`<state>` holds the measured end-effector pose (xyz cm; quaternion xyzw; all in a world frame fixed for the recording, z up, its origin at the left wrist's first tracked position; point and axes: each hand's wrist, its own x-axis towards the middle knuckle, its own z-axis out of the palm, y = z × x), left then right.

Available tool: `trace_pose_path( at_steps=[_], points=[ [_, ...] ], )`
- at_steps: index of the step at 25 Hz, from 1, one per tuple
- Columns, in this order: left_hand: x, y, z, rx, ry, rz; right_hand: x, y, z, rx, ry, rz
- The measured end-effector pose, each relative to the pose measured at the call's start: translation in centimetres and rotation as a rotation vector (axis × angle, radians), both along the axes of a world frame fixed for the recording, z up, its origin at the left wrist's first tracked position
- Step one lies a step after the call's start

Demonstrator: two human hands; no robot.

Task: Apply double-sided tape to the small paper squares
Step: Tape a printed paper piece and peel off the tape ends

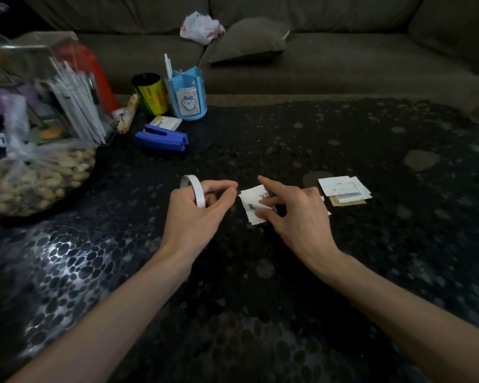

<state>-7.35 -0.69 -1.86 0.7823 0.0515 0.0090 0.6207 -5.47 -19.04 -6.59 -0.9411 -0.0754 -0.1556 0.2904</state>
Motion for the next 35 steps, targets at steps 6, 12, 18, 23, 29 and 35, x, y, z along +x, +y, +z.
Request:
trace_pose_path(
  at_steps=[6,12,18,23,29,35],
  points=[
    [0.4,0.0,0.0,0.033,0.286,-0.02,-1.7,-2.1,1.3,0.139,0.044,0.195],
    [-0.5,-0.5,0.1,-0.131,0.331,-0.176,-3.4,-2.3,2.1,0.359,0.174,0.235],
    [-1.5,-0.9,-0.6,-0.054,0.279,-0.308,-4.7,-3.3,3.4,0.876,0.515,-0.018],
    [-1.9,-1.1,-2.1,0.089,0.193,-0.381,-4.8,-3.7,2.3,0.788,0.567,-0.103],
    [-1.0,-0.9,-4.0,0.5,-0.051,-0.344,-5.2,-4.2,1.2,0.299,0.379,-0.073],
    [-1.0,-1.4,-4.4,0.532,-0.128,-0.378,-5.9,-4.1,0.8,0.237,0.277,-0.037]
  ],
)
